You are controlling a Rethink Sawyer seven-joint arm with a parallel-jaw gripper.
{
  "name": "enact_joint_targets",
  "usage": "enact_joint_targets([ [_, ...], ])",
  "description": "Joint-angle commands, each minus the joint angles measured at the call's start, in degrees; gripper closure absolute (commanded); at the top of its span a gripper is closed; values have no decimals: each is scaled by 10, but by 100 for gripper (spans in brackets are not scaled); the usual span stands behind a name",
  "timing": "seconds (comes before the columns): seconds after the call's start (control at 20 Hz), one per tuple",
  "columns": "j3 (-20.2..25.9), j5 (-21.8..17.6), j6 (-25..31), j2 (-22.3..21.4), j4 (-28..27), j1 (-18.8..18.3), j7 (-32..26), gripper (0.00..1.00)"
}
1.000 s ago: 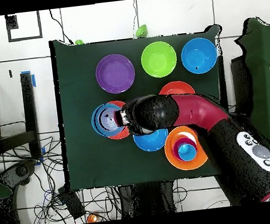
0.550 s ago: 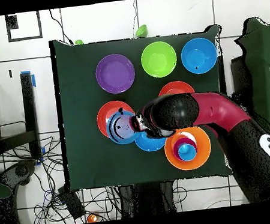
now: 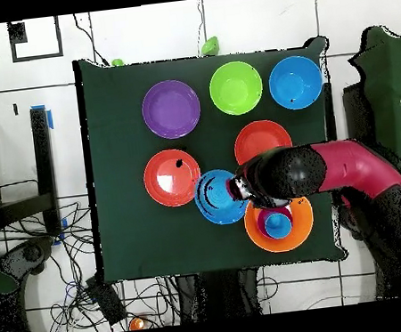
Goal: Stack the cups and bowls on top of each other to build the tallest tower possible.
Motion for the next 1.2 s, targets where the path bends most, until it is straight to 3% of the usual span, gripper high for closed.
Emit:
enact_joint_targets([
  [0.05, 23, -86, 42, 40, -22, -18, -235, 100],
  [0.4, 32, -115, 55, 43, -19, -52, -257, 100],
  [0.75, 64, -97, 74, 6, 34, -123, -289, 100],
  [1.2, 67, -131, 64, 35, 67, -175, -311, 100],
])
